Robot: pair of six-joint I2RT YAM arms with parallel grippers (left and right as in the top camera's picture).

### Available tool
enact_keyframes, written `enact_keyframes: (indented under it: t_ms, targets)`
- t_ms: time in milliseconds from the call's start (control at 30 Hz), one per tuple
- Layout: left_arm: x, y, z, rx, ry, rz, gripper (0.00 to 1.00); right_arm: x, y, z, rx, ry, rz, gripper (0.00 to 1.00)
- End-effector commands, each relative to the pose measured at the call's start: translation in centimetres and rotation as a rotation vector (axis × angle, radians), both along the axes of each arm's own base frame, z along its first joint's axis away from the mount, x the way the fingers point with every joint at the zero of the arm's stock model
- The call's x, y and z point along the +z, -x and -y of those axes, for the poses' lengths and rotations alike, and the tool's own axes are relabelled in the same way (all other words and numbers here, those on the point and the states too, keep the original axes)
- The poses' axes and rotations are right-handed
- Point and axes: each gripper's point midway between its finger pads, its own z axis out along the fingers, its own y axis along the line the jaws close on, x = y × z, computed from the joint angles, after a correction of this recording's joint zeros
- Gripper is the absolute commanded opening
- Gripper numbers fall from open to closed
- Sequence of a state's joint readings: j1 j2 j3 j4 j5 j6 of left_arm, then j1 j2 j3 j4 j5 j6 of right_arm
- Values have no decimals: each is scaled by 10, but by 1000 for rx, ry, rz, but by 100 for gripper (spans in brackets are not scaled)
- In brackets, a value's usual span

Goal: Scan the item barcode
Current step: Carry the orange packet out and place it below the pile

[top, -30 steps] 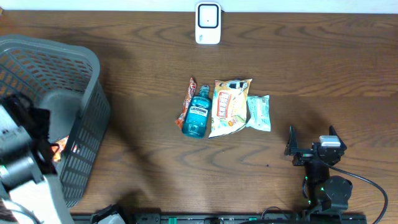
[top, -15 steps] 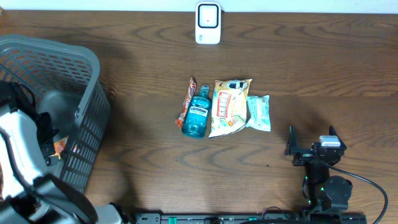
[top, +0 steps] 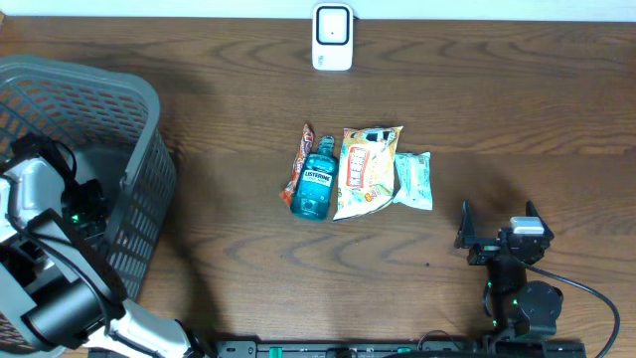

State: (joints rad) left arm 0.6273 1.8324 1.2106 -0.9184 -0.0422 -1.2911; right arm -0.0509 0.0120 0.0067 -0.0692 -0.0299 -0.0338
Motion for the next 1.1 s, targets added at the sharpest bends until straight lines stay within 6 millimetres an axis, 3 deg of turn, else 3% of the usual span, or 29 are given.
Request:
enact_keyframes:
  t_ms: [0,33,100,167,300,433,533,633,833,933,1067]
  targets:
    - [-11,9,7,24,33,-33,98,0,0,-1,4,5,1,99]
    - [-13,11,7,24,34,-41,99,0,0,-1,4,5,1,99]
    - [-15,12,7,10,36,-48,90,0,0,-1,4,5,1,99]
    - [-15,12,6,-9,34,-52,68,0,0,-1,4,5,1,99]
    - [-15,12,5,-57,35,-52,39,0,0,-1,4,5,1,99]
    - [-6,6,1,-100,22,-22,31,0,0,-1,4,5,1,99]
    - [17,-8,-5,-172,-11,51,29,0,0,-1,4,5,1,99]
    - [53,-20,-11,-230,-75,143,29,0,0,-1,4,5,1,99]
    - [165,-27,-9,-307,-300,409,29,0,0,-1,4,5,1,99]
    - [225,-24,10,-343,-403,596,29,0,0,-1,4,5,1,99]
    - [298,-20,51,-492,-542,844,29,0,0,-1,4,5,1,99]
